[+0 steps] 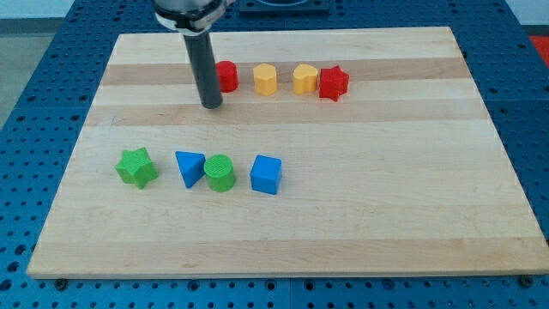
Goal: Move the arm to the bottom side of the red star
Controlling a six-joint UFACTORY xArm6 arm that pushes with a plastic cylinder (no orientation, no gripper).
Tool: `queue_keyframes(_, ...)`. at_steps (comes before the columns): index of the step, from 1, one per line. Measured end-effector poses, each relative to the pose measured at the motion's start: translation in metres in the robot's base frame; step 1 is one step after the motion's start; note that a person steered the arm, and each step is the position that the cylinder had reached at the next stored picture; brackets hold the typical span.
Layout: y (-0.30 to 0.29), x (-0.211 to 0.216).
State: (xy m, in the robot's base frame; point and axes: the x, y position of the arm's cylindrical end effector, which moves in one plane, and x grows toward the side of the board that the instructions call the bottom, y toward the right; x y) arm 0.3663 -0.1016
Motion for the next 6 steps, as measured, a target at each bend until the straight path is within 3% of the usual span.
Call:
queue_keyframes(4,0.078,0.001)
queue_keyframes(6,0.11,0.022)
